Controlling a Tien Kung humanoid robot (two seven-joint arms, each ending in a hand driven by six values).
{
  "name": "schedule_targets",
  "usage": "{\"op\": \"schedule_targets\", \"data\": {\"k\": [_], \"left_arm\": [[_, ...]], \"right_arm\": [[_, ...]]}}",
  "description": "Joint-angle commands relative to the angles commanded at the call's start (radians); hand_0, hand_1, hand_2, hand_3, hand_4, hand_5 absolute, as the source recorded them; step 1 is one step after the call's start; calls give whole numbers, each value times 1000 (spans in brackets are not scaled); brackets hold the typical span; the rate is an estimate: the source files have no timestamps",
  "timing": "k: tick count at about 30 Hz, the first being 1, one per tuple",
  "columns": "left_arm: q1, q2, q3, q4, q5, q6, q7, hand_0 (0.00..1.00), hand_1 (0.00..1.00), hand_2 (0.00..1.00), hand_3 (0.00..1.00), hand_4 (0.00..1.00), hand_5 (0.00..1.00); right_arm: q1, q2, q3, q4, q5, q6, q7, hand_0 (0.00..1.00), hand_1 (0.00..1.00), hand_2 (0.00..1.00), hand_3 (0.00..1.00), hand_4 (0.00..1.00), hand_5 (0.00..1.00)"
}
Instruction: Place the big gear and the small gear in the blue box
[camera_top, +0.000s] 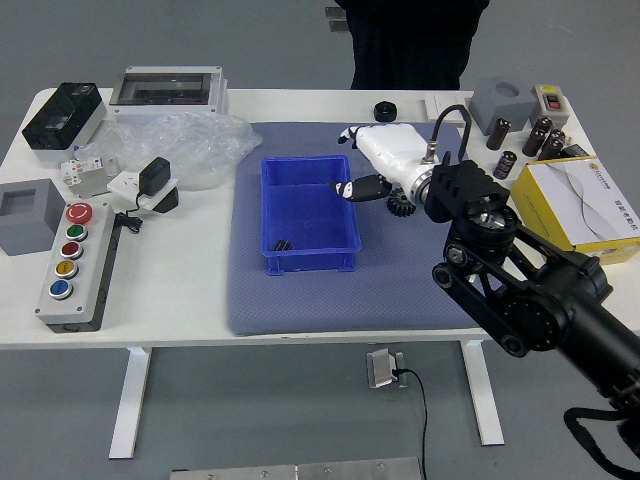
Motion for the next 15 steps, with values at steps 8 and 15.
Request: {"op": "schedule_targets", "data": {"k": [8,15], "left_arm": [[-3,-1,1,0,-1,0,0,829,788,780,759,664,356],[-2,-1,1,0,1,-1,0,829,789,780,759,664,357]], "right_arm": [[4,-63,24,-68,0,15,31,689,650,751,753,743,481],[41,-63,-31,-190,0,43,66,749,695,788,803,732,447]]}}
